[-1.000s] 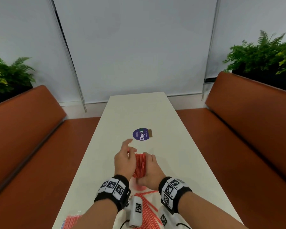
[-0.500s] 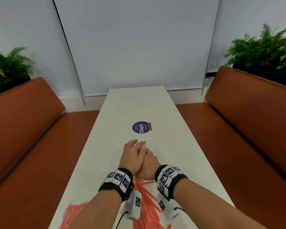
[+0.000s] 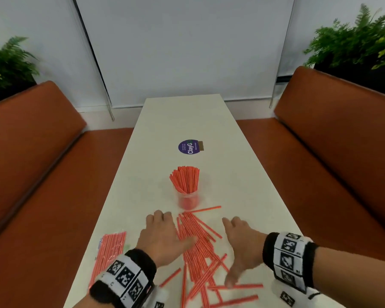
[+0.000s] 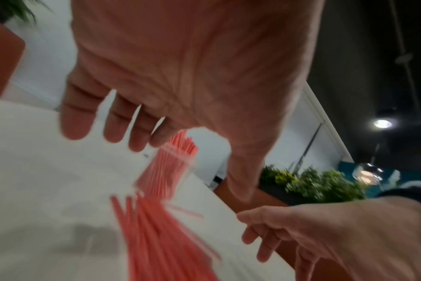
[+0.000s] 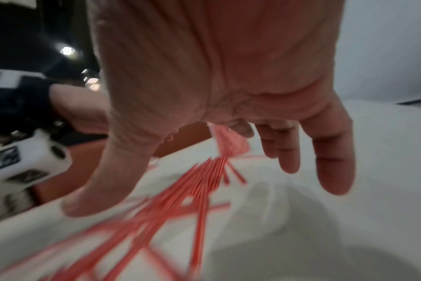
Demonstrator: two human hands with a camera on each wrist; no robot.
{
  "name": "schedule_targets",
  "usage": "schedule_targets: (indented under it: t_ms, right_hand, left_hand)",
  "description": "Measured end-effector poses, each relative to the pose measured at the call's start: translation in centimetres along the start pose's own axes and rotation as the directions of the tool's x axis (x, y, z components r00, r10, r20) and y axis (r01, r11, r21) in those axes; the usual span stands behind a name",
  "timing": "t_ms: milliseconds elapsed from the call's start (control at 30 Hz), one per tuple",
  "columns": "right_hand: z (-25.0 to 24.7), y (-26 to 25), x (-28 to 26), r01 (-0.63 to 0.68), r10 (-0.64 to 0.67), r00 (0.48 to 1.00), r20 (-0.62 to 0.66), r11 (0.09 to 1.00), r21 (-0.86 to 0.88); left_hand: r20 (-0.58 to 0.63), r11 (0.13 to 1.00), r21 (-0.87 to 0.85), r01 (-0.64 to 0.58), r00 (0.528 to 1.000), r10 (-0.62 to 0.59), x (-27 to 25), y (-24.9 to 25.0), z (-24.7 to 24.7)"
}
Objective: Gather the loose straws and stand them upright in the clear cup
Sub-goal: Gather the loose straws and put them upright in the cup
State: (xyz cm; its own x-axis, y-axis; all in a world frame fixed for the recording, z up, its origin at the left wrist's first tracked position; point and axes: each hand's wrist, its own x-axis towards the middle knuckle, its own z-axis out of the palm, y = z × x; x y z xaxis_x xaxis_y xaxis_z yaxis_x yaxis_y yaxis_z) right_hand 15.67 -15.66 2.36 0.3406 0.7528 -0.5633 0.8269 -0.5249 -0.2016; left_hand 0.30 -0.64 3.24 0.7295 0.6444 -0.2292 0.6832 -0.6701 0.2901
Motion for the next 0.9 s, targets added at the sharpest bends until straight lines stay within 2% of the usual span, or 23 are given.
schedule_targets:
  t_ms: [33, 67, 100, 167, 200, 233, 267, 333, 433, 467, 500, 567, 633, 700, 767, 833, 900]
  right_hand:
    - [1.7, 0.1, -0.9, -0.011, 0.013, 0.999, 0.049, 0.999, -0.042]
    - [3.3, 0.0, -1.7, -0.029, 0.032, 0.999, 0.042, 0.997, -0.072]
    - [5.0, -0.3, -2.2, -0.053, 0.054, 0.999, 0.001, 0.993, -0.103]
    - [7.3, -1.1, -2.5, -0.102, 0.089, 0.993, -0.079, 0.978, -0.18]
    - [7.9, -1.4, -2.4, -0.097, 0.08, 0.992, -0.097, 0.977, -0.191]
    - [8.2, -1.6, -2.2, -0.07, 0.05, 0.993, -0.106, 0.979, -0.19]
    - [8.0, -1.8, -2.1, -0.042, 0.025, 0.995, -0.101, 0.985, -0.168]
    - [7.1, -2.3, -2.0, 0.029, -0.036, 0.997, -0.065, 0.994, -0.102]
    - [5.9, -3.1, -1.5, 0.139, -0.145, 0.989, -0.022, 0.975, -0.172]
    - [5.6, -3.4, -1.2, 0.158, -0.162, 0.987, -0.018, 0.976, -0.153]
    - [5.3, -3.7, -0.8, 0.164, -0.168, 0.986, -0.015, 0.978, -0.13]
    - [4.2, -4.3, -0.2, 0.194, -0.199, 0.98, -0.012, 0.968, -0.16]
    - [2.6, -4.9, 0.8, 0.233, -0.252, 0.967, -0.047, 0.941, -0.244]
    - [0.7, -5.0, 2.6, 0.198, -0.246, 0.961, -0.129, 0.932, -0.303]
    - [-0.9, -4.4, 5.0, 0.121, -0.191, 0.959, -0.208, 0.944, -0.308]
    - [-2.0, -3.5, 7.2, 0.072, -0.132, 0.972, -0.192, 0.954, -0.291]
    - [-2.5, -2.6, 8.6, 0.058, -0.098, 0.986, -0.132, 0.958, -0.281]
  left_hand:
    - [0.14, 0.999, 0.051, 0.005, 0.99, -0.013, -1.3, -0.3, 1.1]
    - [0.238, 0.995, 0.097, 0.02, 0.97, -0.042, -2.4, -0.3, 1.9]
    - [0.272, 0.984, 0.172, 0.043, 0.958, -0.089, -3.6, -0.6, 3.8]
    - [0.146, 0.954, 0.277, 0.115, 0.976, -0.16, -5.1, -0.7, 6.9]
    - [0.056, 0.953, 0.269, 0.14, 0.986, -0.16, -5.6, -0.8, 7.9]
    - [0.023, 0.958, 0.254, 0.134, 0.989, -0.145, -6.3, -0.6, 8.8]
    - [0.053, 0.958, 0.25, 0.143, 0.985, -0.161, -6.6, -0.4, 9.5]
    - [0.028, 0.942, 0.315, 0.114, 0.991, -0.129, -6.6, -0.5, 10.9]
    - [0.029, 0.982, 0.191, 0.008, 0.999, -0.014, -6.3, -0.5, 11.8]
    - [0.078, 0.981, 0.196, -0.015, 0.997, 0.0, -6.4, 0.2, 10.8]
    - [0.142, 0.985, 0.172, -0.014, 0.99, -0.011, -6.1, 0.9, 10.0]
    - [0.061, 0.99, 0.126, 0.066, 0.995, -0.074, -4.8, 1.4, 9.4]
    - [0.12, 0.993, 0.116, 0.009, 0.993, -0.023, -3.7, 1.0, 8.8]
    - [0.139, 0.99, 0.128, -0.054, 0.99, 0.036, -3.1, 0.7, 8.1]
    - [0.091, 0.991, 0.129, -0.044, 0.995, 0.032, -2.4, 0.3, 7.4]
    - [0.127, 0.988, 0.146, -0.047, 0.991, 0.029, -1.5, 0.1, 7.0]
    - [0.239, 0.987, 0.159, -0.023, 0.971, -0.015, -0.7, 0.1, 6.3]
